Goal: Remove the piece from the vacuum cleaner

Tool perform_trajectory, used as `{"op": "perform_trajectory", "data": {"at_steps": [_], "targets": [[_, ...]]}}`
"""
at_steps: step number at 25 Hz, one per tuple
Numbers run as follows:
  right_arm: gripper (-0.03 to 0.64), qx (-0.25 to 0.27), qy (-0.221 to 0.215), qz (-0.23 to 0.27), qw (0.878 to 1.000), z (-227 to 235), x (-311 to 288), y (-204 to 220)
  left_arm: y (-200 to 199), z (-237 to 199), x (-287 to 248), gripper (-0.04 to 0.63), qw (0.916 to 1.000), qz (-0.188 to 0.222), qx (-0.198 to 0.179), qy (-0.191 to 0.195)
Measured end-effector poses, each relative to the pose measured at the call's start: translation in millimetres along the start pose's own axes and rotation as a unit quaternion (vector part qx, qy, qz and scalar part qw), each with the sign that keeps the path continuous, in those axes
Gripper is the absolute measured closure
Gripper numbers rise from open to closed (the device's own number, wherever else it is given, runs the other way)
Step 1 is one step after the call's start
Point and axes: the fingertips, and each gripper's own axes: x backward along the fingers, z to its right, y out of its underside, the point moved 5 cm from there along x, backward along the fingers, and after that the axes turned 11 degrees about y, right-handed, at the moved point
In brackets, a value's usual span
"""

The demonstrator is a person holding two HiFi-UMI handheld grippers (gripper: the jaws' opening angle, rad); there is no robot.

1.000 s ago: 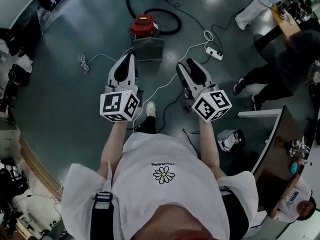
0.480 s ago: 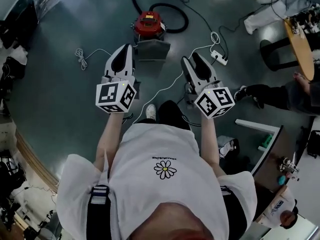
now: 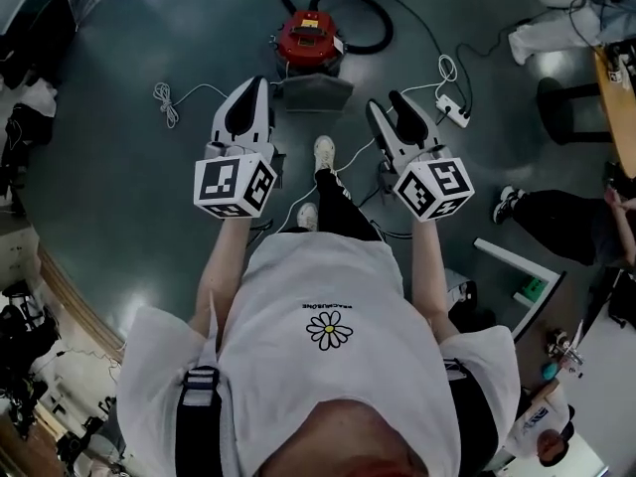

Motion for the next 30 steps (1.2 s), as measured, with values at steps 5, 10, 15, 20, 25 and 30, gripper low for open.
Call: {"op": "perform_trajectory", "data": {"at_steps": [5, 10, 15, 20, 25, 30], "targets": [[0.442, 0.008, -0.003, -0.017, 1.000, 41, -72, -8, 2, -31, -74, 0.589, 0.9997, -0.022, -0.006, 0.000], [0.442, 0.012, -0.004, -0.032, 0.999, 88, -145, -24, 0, -55, -160, 0.589, 0.9986, -0.043, -0.021, 0.020], [0.442, 0.033, -0.003, -0.043, 0.999, 113, -191, -33, 4, -79, -214, 0.589, 0.9974, -0.057, -0.036, 0.026], [0.442, 0.075, -0.006, -0.081, 0.994, 114, -219, -30, 20, -103, -256, 0.589, 0.9875, -0.114, -0.092, 0.058], [0.442, 0.176, -0.042, -0.163, 0.970, 105, -255, 11, 95, -146, -302, 0.589, 0.9455, -0.256, -0.168, 0.110], [0.442, 0.281, -0.079, -0.260, 0.920, 120, -288, 122, 228, -178, -329, 0.589, 0.8565, -0.410, -0.246, 0.194]]}}
